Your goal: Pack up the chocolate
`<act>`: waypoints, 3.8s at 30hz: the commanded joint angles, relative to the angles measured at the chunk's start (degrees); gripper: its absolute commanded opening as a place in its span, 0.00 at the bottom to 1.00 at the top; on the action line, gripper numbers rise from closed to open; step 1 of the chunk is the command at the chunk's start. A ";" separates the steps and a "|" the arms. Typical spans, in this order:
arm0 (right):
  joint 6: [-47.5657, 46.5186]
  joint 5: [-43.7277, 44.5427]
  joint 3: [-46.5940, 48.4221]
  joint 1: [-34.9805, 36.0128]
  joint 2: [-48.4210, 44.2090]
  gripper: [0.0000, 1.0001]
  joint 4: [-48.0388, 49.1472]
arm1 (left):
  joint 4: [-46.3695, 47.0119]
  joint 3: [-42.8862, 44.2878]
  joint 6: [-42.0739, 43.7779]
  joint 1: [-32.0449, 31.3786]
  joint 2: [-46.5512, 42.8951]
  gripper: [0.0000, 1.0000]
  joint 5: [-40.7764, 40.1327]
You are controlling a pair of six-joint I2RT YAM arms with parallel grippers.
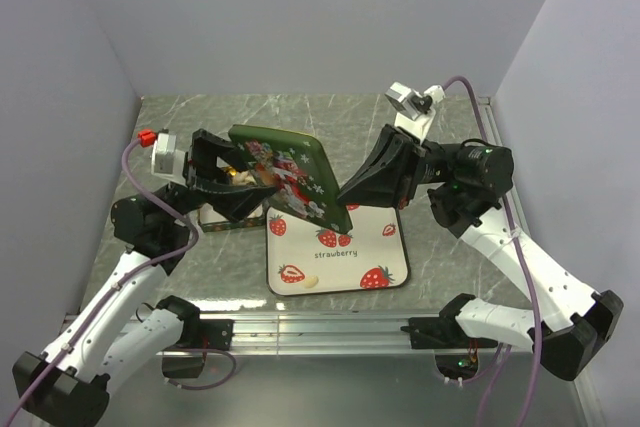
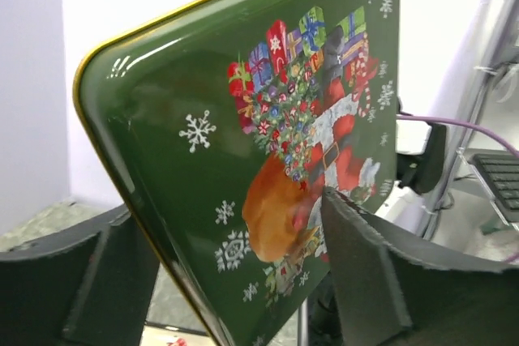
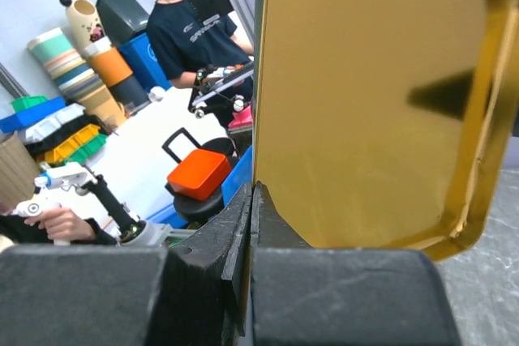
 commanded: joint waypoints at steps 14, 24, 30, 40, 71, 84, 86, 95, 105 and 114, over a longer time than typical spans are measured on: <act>-8.90 0.22 4.72 -0.65 1.64 0.00 -5.71 | 5.99 -2.07 -3.92 -3.37 -6.33 0.37 5.47; -13.38 -0.57 6.04 -1.62 6.55 0.18 -8.79 | 12.93 -4.89 -9.99 -3.63 -6.95 0.01 6.70; -13.47 -0.57 4.82 -2.50 8.23 0.37 -6.16 | 9.09 -5.59 -9.47 -3.63 -8.88 0.01 3.72; -18.74 0.13 2.71 -2.94 6.39 0.61 -8.70 | -9.12 -3.66 -6.12 -3.63 -10.12 0.01 -6.65; -31.76 10.14 -2.04 -3.03 7.97 0.00 -22.24 | -21.33 -4.01 -3.85 -3.72 -9.15 0.70 -15.17; -22.45 18.32 -6.35 -2.94 4.71 0.00 -13.20 | -40.58 -8.67 4.86 -3.72 -15.56 0.89 -33.80; -21.13 18.94 -7.14 -2.94 4.63 0.00 -11.35 | -43.12 -9.37 5.48 -3.72 -15.39 0.90 -36.79; -20.69 20.61 -7.14 -3.03 6.73 0.00 -11.26 | -43.66 -13.06 8.20 -3.54 -18.99 0.92 -43.39; -13.83 20.09 -6.09 -2.94 18.50 0.00 -2.82 | -45.78 -22.63 5.40 -2.58 -22.16 0.95 -65.18; -4.86 19.12 -3.71 -2.94 33.01 0.00 7.20 | -41.39 -28.00 2.93 7.96 -20.32 0.97 -61.09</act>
